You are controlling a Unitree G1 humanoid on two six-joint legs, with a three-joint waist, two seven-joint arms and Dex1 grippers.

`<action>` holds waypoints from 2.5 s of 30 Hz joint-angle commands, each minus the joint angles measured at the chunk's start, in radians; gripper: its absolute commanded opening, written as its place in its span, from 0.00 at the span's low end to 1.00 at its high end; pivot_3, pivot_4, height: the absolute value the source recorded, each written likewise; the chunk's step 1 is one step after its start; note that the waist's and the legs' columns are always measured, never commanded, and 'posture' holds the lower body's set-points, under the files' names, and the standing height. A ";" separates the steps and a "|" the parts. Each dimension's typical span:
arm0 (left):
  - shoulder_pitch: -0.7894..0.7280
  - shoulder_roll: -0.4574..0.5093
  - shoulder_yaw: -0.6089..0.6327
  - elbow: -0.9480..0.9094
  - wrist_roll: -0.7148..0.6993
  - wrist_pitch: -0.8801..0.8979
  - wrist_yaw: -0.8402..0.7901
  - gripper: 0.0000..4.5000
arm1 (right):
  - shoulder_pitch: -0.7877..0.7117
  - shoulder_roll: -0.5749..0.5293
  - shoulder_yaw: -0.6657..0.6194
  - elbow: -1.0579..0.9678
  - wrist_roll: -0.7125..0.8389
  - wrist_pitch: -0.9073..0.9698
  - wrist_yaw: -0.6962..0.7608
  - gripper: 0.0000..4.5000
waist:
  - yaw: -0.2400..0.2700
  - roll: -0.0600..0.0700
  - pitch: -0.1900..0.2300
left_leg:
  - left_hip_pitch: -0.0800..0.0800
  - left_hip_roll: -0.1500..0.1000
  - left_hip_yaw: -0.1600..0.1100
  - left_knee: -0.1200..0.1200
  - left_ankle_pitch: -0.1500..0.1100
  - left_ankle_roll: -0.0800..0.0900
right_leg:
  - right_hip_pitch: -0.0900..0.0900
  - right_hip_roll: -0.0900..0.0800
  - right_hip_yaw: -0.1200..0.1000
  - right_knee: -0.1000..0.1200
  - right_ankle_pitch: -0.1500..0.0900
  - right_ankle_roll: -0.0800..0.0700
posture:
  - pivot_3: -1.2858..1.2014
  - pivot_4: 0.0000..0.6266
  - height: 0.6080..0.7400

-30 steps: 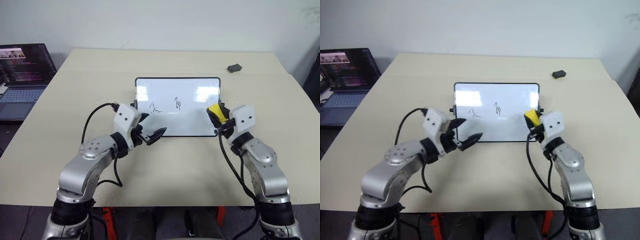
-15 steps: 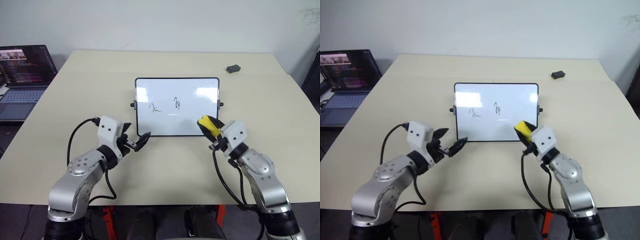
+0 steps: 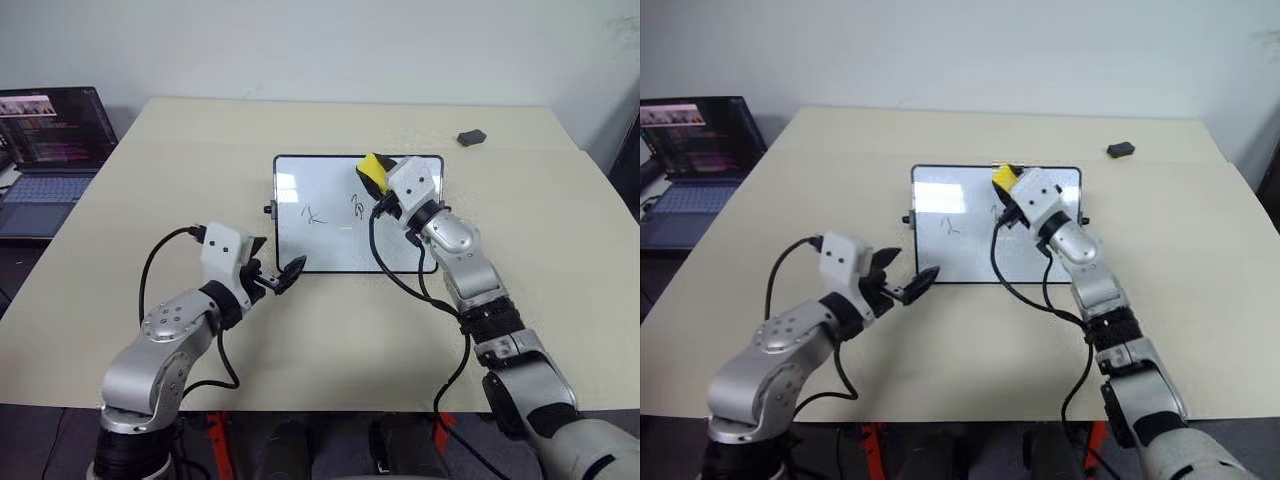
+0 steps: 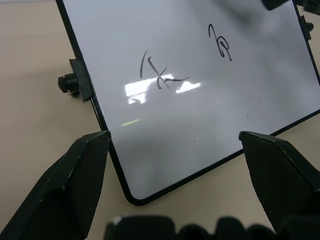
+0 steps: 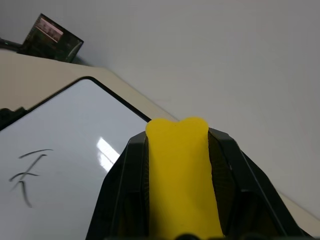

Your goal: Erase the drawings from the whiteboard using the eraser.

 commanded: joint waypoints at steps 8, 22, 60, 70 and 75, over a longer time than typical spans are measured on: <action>-0.041 0.026 -0.007 -0.034 -0.014 0.001 -0.023 1.00 | 0.019 0.047 0.042 0.213 -0.039 0.002 0.018 0.28 | -0.005 -0.001 -0.001 | 0.003 0.001 0.000 0.001 0.000 0.000 | 0.002 0.000 0.000 0.002 0.001 -0.001 | 0.52 0.24 1.00; -0.098 0.035 -0.012 0.013 -0.010 -0.010 -0.047 1.00 | 0.159 0.038 0.128 0.082 -0.084 0.061 0.080 0.28 | -0.012 0.000 -0.001 | 0.036 0.001 -0.001 0.000 0.001 0.001 | 0.035 0.002 0.000 0.000 -0.002 0.002 | 0.52 0.24 1.00; -0.114 0.027 -0.040 0.040 -0.003 -0.029 -0.073 1.00 | 0.143 0.019 0.070 -0.101 -0.068 0.446 0.085 0.28 | 0.000 0.001 0.001 | 0.020 0.001 -0.003 -0.001 0.001 0.000 | 0.020 0.001 -0.002 0.001 -0.001 -0.002 | 0.52 0.24 1.00; -0.124 0.030 -0.045 0.051 -0.001 -0.033 -0.083 1.00 | 0.190 0.000 0.088 -0.317 -0.041 0.529 0.126 0.28 | 0.000 0.001 0.001 | 0.020 0.000 -0.004 -0.001 0.001 0.000 | 0.021 0.000 -0.002 0.000 -0.001 -0.001 | 0.52 0.24 1.00; -0.125 0.032 -0.044 0.054 0.002 -0.035 -0.089 1.00 | 0.132 0.031 0.076 -0.414 -0.014 0.531 0.120 0.28 | -0.001 0.001 0.002 | 0.016 0.000 -0.003 -0.002 0.000 0.000 | 0.016 0.000 -0.002 -0.001 -0.001 -0.001 | 0.52 0.24 1.00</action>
